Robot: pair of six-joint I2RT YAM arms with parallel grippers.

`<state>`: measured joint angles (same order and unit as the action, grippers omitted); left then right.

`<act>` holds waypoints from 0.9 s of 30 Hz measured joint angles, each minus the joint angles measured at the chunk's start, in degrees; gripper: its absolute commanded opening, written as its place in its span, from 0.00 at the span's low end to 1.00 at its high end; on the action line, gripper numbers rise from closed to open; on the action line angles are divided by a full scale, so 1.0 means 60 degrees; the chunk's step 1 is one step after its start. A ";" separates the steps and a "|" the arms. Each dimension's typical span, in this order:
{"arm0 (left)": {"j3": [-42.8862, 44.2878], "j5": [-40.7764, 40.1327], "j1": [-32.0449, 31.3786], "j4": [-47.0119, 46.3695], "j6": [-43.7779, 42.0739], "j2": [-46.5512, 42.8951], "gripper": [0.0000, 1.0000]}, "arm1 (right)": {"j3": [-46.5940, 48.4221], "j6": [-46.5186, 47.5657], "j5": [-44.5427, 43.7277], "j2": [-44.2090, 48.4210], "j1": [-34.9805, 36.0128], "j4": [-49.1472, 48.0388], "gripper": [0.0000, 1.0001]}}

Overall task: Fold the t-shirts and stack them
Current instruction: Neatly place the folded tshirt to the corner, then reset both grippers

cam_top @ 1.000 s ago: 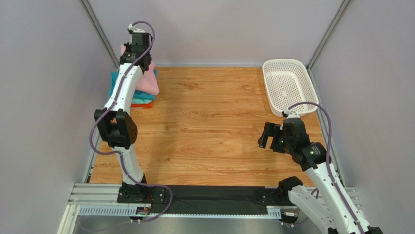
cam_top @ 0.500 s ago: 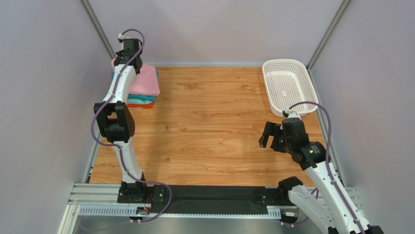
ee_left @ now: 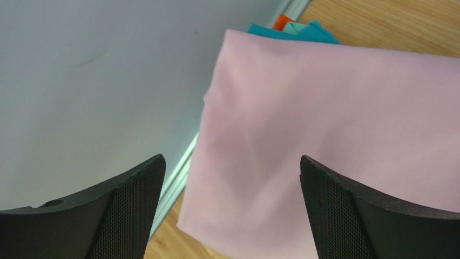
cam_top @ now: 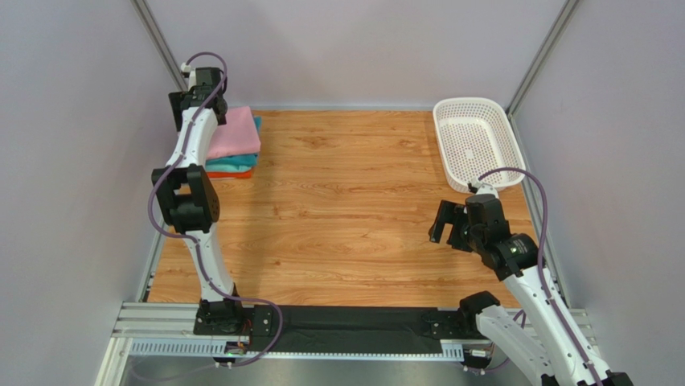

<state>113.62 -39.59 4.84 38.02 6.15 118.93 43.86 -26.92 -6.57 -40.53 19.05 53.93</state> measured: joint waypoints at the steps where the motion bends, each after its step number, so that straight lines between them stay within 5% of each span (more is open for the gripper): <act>1: 0.0000 0.0204 0.0000 0.0087 0.0186 -0.0007 1.00 | 0.0000 0.0000 0.0007 0.0000 0.0000 0.0000 1.00; 15: -0.1847 0.3563 -0.0153 0.0375 0.3013 -0.2186 1.00 | 0.0000 0.0076 0.0419 0.0015 0.0000 -0.0011 1.00; 27: -0.7388 0.4255 -0.2065 -0.0663 0.4699 -0.7992 1.00 | 0.0004 0.0117 0.0565 -0.0058 0.0004 -0.0073 1.00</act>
<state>69.30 -14.06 -7.55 34.04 34.35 70.98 43.88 -26.22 -3.18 -40.88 19.07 53.49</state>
